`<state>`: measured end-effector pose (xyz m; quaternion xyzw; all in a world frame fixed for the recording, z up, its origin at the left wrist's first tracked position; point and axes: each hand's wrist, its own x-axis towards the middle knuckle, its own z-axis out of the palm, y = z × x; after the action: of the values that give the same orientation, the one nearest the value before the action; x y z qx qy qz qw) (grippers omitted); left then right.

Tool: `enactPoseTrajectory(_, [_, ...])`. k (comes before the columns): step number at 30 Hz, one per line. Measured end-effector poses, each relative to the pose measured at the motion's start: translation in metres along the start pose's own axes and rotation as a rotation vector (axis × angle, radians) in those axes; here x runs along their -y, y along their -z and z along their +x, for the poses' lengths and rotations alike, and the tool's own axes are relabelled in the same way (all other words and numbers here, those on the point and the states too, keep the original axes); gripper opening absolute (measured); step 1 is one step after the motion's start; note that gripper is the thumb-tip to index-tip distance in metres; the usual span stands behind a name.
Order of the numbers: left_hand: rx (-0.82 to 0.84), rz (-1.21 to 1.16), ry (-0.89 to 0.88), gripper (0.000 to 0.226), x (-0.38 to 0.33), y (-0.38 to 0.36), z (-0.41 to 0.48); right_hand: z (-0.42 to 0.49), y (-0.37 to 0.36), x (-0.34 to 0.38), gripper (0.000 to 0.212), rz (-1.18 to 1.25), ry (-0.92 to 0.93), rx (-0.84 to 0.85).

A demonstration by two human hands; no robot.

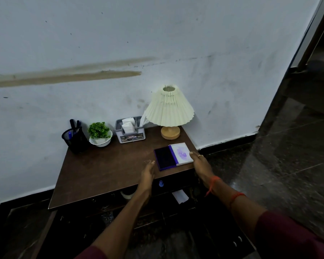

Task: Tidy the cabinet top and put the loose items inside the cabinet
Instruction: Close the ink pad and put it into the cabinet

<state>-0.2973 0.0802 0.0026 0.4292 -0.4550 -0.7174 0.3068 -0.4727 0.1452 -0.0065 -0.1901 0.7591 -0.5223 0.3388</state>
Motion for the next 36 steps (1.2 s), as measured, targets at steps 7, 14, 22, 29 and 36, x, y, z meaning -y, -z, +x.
enactPoseTrajectory(7, [-0.026, 0.007, 0.075, 0.048, 0.006, -0.002, 0.018, 0.018, 0.0, 0.002, 0.054, -0.016, -0.075, -0.028])
enactPoseTrajectory(14, [0.006, 0.006, 0.107, 0.05, 0.006, 0.0, 0.024, 0.023, 0.0, 0.005, 0.058, -0.05, -0.112, -0.046])
enactPoseTrajectory(22, [0.024, -0.025, 0.127, 0.05, 0.004, 0.001, 0.025, 0.032, 0.0, 0.006, 0.036, 0.118, -0.163, -0.057])
enactPoseTrajectory(29, [0.01, -0.056, 0.136, 0.051, 0.004, 0.001, 0.024, 0.009, -0.025, 0.028, 0.018, 0.365, -0.059, -0.069])
enactPoseTrajectory(36, [0.002, -0.079, 0.133, 0.05, 0.003, 0.0, 0.023, -0.005, -0.064, 0.014, 0.022, 0.214, -0.025, 0.038])
